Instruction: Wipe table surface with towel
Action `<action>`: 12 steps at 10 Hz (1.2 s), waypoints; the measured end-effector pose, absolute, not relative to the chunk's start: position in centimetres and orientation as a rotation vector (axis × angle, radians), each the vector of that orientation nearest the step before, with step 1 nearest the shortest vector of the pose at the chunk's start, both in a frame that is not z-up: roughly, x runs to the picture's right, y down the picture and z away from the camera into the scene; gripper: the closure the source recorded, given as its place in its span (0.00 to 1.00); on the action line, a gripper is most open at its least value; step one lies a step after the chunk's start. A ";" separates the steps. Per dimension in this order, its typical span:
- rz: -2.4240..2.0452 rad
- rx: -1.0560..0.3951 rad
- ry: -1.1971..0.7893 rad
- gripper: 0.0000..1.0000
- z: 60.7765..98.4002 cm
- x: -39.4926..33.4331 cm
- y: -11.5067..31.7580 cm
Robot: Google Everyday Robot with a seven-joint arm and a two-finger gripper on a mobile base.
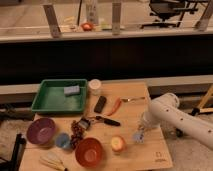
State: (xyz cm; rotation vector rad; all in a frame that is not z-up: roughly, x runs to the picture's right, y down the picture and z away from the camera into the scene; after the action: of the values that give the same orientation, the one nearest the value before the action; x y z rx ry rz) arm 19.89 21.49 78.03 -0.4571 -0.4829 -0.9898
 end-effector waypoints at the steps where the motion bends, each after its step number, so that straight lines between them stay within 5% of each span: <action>1: -1.013 -0.450 -0.513 1.00 77.4 19.2 22.2; 6: -0.996 -0.530 -0.570 1.00 76.5 20.9 25.8; 12: -0.852 -0.608 -0.452 1.00 79.4 25.7 23.4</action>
State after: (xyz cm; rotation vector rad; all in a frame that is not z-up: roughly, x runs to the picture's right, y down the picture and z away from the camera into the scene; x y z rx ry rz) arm 25.66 23.37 79.37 -0.6084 -0.4521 -0.8525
